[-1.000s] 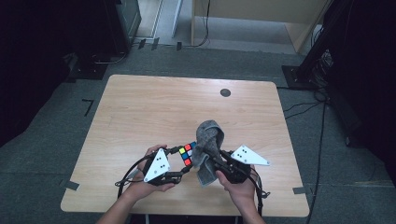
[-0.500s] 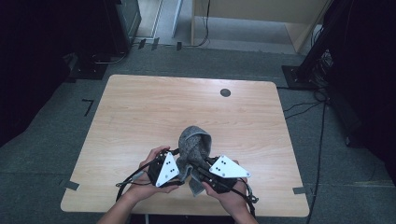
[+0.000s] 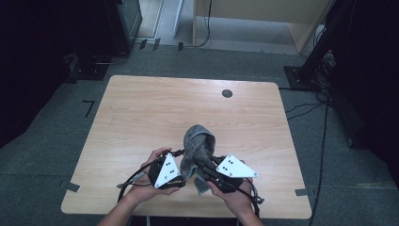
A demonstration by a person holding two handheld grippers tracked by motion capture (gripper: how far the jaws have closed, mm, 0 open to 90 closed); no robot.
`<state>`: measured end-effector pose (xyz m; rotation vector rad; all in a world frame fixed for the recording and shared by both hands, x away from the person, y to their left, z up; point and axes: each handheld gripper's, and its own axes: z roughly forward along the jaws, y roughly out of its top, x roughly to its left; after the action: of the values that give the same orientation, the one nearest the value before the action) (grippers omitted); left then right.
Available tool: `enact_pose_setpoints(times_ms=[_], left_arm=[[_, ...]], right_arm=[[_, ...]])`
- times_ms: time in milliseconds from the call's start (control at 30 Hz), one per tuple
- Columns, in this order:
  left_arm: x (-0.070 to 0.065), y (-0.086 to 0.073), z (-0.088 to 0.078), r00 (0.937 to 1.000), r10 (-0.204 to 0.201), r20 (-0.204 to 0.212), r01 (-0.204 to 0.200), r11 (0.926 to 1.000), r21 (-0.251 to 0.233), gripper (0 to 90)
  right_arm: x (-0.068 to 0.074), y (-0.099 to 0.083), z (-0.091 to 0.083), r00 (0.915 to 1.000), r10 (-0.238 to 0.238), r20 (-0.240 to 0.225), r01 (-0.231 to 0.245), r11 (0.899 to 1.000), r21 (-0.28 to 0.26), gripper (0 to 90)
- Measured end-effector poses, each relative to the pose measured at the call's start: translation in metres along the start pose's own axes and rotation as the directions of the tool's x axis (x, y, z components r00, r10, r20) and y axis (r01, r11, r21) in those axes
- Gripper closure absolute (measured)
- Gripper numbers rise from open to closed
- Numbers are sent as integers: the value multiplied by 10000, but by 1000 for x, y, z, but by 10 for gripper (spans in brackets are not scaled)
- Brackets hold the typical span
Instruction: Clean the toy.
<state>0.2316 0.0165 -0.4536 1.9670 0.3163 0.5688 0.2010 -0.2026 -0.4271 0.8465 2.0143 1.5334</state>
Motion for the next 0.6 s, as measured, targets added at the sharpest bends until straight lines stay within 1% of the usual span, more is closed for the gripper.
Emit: enact_pose_setpoints(times_ms=[67, 100, 133, 167, 200, 233, 267, 300, 333, 400, 433, 467, 533, 600], left_arm=[[1, -1, -2, 10000, 83, -17, -83, 10000, 20, 345], [3, -2, -2, 10000, 3, 34, -3, 10000, -64, 345], [5, -3, -4, 9999, -74, 79, 75, 9999, -133, 345], [8, -3, -6, 9997, -226, 120, 229, 9994, -262, 345], [10, -3, -7, 9994, -317, 139, 322, 9987, -395, 345], [11, -3, -8, 9991, -382, 187, 391, 9979, -523, 345], [12, -3, -10, 9985, -451, 323, 472, 9966, -681, 345], [12, -2, -12, 9978, -471, 472, 509, 9952, -836, 345], [12, -2, -13, 9972, -463, 580, 518, 9938, -979, 345], [12, -1, -14, 9961, -523, 706, 603, 9914, -1166, 345], [12, 0, -15, 9952, -608, 769, 702, 9896, -1259, 345], [13, 0, -16, 9941, -692, 840, 800, 9880, -1323, 346], [14, 1, -18, 9926, -801, 910, 930, 9848, -1469, 346], [16, 2, -20, 9919, -933, 868, 1062, 9816, -1584, 345]], right_arm=[[-4, -3, 1, 9994, 333, -14, -333, 9994, -126, 711], [-9, -4, -1, 9985, 475, 261, -472, 9988, -110, 714], [-13, -4, -3, 9962, 524, 694, -521, 9986, -70, 716], [-18, -4, -6, 9931, 585, 1020, -577, 9983, -111, 716], [-25, -4, -11, 9877, 868, 1301, -839, 9961, -271, 716], [-31, -5, -14, 9826, 1143, 1462, -1095, 9932, -405, 717], [-34, -6, -16, 9793, 1339, 1518, -1276, 9905, -509, 717], [-38, -7, -17, 9761, 1565, 1505, -1486, 9869, -622, 717], [-40, -8, -17, 9750, 1783, 1329, -1705, 9830, -681, 717], [-41, -11, -14, 9742, 2119, 772, -2066, 9758, -711, 717], [-40, -12, -12, 9738, 2193, 593, -2154, 9743, -660, 716], [-39, -14, -9, 9740, 2215, 480, -2189, 9743, -529, 716], [-37, -19, -3, 9766, 2121, 365, -2114, 9771, -231, 716], [-37, -24, 3, 9752, 2181, 374, -2189, 9755, 195, 716]])
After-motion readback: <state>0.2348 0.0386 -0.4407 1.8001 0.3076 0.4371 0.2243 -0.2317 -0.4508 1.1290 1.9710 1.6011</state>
